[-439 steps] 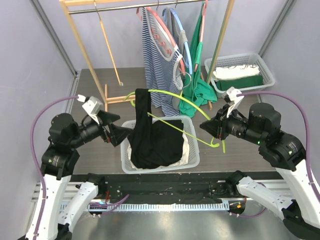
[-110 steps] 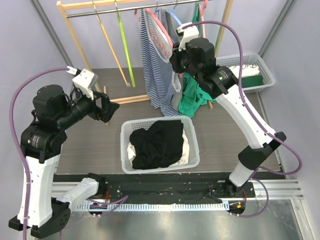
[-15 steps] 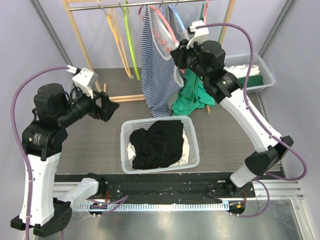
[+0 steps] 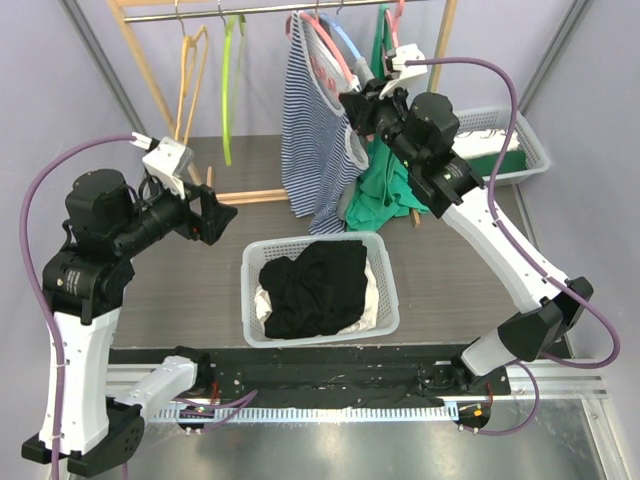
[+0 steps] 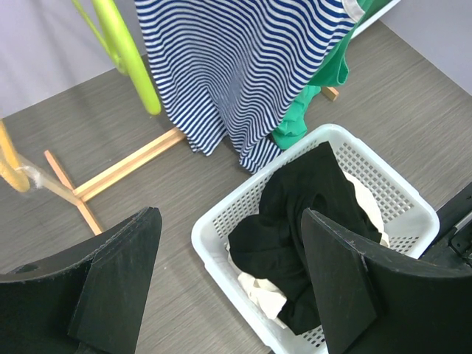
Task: Remove the tank top from the hanger
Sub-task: Pick up the hanger from the clothesline.
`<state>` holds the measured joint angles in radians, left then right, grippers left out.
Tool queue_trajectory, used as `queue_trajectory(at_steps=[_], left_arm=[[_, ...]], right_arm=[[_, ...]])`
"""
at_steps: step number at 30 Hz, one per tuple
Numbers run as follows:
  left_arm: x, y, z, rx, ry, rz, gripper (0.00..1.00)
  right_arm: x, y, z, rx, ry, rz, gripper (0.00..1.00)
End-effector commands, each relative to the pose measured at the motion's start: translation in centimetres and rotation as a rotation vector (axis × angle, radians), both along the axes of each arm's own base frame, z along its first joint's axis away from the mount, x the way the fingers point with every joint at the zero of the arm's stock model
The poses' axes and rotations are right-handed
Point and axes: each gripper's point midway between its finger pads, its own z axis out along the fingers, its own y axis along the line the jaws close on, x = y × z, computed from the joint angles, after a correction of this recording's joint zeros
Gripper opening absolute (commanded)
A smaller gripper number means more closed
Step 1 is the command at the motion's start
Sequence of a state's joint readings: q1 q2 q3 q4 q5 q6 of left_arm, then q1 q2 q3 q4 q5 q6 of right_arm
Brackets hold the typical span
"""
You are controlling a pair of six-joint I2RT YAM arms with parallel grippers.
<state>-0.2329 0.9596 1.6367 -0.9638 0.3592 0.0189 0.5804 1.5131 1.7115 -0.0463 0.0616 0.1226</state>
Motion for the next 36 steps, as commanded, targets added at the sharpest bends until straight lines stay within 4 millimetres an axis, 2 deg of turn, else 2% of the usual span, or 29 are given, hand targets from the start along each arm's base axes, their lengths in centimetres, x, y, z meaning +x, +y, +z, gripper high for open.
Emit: queue_trajectory(at_steps=[1, 5, 8, 13, 14, 16, 17, 23, 26, 30, 31, 33, 34, 36], left_arm=[[-0.4, 0.3, 0.4, 0.0, -0.021, 0.006, 0.82], [-0.4, 0.4, 0.3, 0.001, -0.018, 0.009, 0.82], [-0.2, 0.3, 0.2, -0.001, -0.012, 0.009, 0.82], [-0.1, 0.3, 0.1, -0.002, -0.008, 0.009, 0.82], [0.0, 0.3, 0.1, -0.001, -0.008, 0.01, 0.82], [0.0, 0.3, 0.1, -0.003, -0.006, 0.009, 0.82], [0.0, 0.3, 0.1, -0.002, -0.008, 0.012, 0.82], [0.0, 0.5, 0.0, 0.0, -0.005, 0.016, 0.82], [0.0, 0.4, -0.1, 0.0, -0.004, 0.015, 0.82], [0.1, 0.2, 0.0, -0.006, -0.003, 0.004, 0.82], [0.2, 0.1, 0.2, -0.011, -0.003, 0.002, 0.82], [0.2, 0.0, 0.3, -0.015, -0.003, -0.005, 0.82], [0.2, -0.1, 0.5, -0.019, -0.005, -0.006, 0.82], [0.3, -0.1, 0.6, -0.022, -0.006, -0.006, 0.82]], right_arm=[[-2.6, -2.2, 8.7, 0.188, -0.257, -0.022, 0.01], [-3.1, -1.7, 7.9, 0.204, -0.283, -0.021, 0.01], [-3.0, -0.5, 7.4, 0.18, -0.279, 0.0, 0.01], [-4.1, 0.4, 8.4, 0.17, -0.347, -0.018, 0.01], [-4.7, 1.0, 9.2, 0.174, -0.364, -0.006, 0.01], [-4.8, 1.7, 9.5, 0.163, -0.375, -0.004, 0.01], [-5.2, 1.7, 10.4, 0.171, -0.393, -0.001, 0.01], [-5.8, 1.5, 10.9, 0.17, -0.383, 0.012, 0.01], [-7.3, 0.8, 11.1, 0.159, -0.367, 0.031, 0.01], [-8.8, -0.1, 10.3, 0.115, -0.312, 0.052, 0.01], [-8.8, 0.0, 9.4, 0.088, -0.282, 0.061, 0.01], [-9.3, -0.3, 8.9, 0.067, -0.26, 0.072, 0.01], [-9.3, 0.0, 7.7, 0.058, -0.214, 0.087, 0.01], [-10.1, -0.2, 7.4, 0.063, -0.201, 0.108, 0.01]])
